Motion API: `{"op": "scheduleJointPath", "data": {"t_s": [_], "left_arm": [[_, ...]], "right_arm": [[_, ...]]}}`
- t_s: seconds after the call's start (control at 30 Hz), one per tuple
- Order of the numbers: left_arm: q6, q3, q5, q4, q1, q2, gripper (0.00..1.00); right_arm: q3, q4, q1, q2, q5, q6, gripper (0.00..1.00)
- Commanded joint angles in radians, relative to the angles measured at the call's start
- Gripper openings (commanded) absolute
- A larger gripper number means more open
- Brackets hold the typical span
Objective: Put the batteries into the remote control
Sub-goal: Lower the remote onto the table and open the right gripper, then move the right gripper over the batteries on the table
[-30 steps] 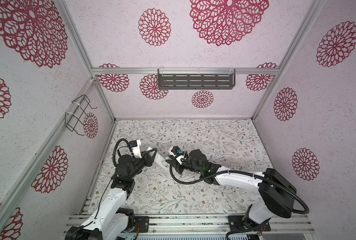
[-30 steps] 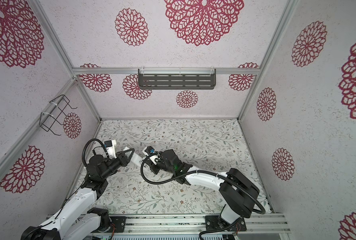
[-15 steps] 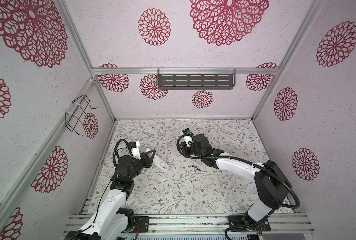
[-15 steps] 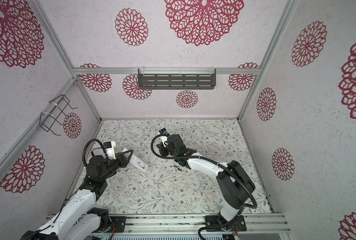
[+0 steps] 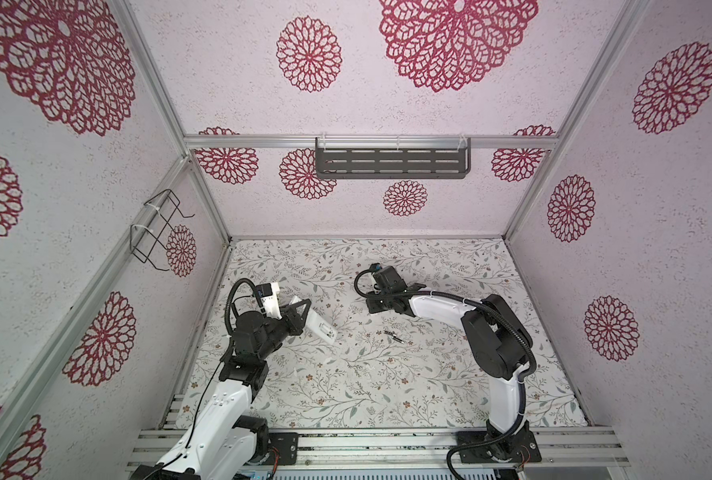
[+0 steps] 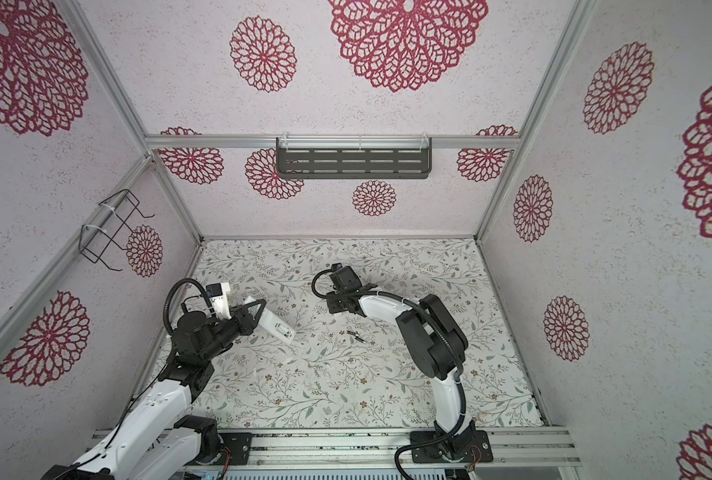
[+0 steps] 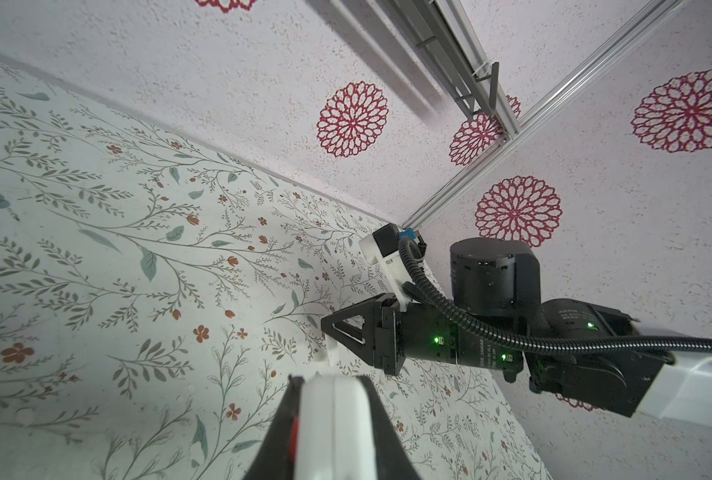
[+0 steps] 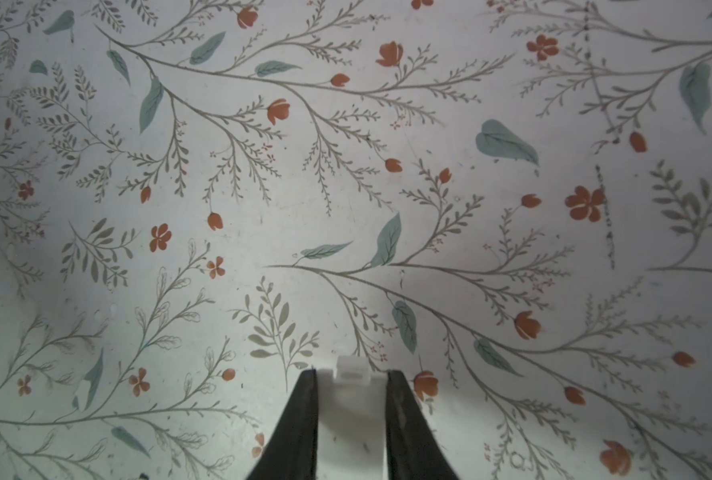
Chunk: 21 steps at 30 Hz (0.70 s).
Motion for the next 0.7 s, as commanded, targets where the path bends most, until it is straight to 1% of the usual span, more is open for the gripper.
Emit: {"op": "scheduleJointPath", "data": {"t_s": [0.0,0.37,0.53,0.67], "left_arm": [[0.007,0.002,0.008,0.044,0.005,-0.015,0.0],[0.001,-0.005,0.014,0.065,0.005,-0.012,0.0],[-0.002,-0.007,0.017,0.067,0.005,-0.01,0.0],[-0.001,-0.005,0.019,0.07,0.005,-0.007,0.0]], "right_arm": [[0.033,-0.034,-0.003,0.003,0.038,0.052,0.22],[0.012,-0.041,-0.007,0.035,0.089,0.068,0.25],[0.001,-0.029,-0.007,0.038,0.095,0.085,0.32],[-0.006,-0.022,-0.009,0.039,0.096,0.091,0.36]]}}
